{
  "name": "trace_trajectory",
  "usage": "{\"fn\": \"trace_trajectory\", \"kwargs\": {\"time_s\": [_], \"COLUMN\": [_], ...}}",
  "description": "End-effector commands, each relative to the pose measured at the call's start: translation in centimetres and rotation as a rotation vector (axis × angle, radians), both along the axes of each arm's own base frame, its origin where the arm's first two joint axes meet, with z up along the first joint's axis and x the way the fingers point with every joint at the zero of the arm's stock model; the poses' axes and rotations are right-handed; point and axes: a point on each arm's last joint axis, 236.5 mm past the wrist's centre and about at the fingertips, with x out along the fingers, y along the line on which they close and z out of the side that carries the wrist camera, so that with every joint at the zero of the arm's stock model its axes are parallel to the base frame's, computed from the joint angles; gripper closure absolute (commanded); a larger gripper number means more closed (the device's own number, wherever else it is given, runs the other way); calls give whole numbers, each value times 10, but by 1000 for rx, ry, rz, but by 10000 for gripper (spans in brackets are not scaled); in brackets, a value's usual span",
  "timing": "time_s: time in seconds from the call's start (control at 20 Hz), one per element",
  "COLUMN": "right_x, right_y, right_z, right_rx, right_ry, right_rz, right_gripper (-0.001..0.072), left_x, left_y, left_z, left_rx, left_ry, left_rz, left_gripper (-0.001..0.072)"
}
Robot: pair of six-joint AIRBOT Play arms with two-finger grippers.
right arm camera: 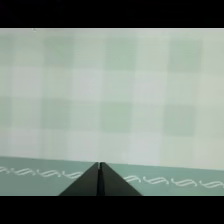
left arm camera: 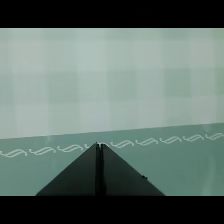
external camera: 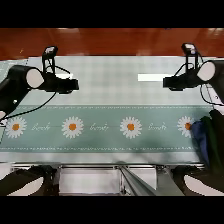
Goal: Fold the shirts.
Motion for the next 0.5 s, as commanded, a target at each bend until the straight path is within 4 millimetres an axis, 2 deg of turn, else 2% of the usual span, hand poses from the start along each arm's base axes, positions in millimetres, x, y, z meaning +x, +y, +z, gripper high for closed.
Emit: {"fn": "trace_trajectory", "kwargs": {"time_s": [0.0, 0.1, 0.2, 0.3, 0.45], "right_x": [10, 15, 17, 17, 17], "right_y": [-8, -9, -8, -8, -9], "right_z": [-46, -49, -48, -48, -48], "right_rx": [-13, -5, -3, -4, -4], "right_ry": [53, 44, 33, 35, 34], "right_rz": [-38, -47, -47, -46, -46], "right_gripper": [685, 685, 685, 685, 685], "left_x": [7, 12, 3, -6, -4], "left_y": [28, 38, 44, 45, 45], "left_z": [-24, -23, -29, -33, -32], "left_rx": [25, 23, 36, 46, 43], "left_ry": [0, -9, 38, 79, 69], "left_rz": [93, 120, 126, 126, 126], "left_gripper": [691, 691, 691, 691, 691]}}
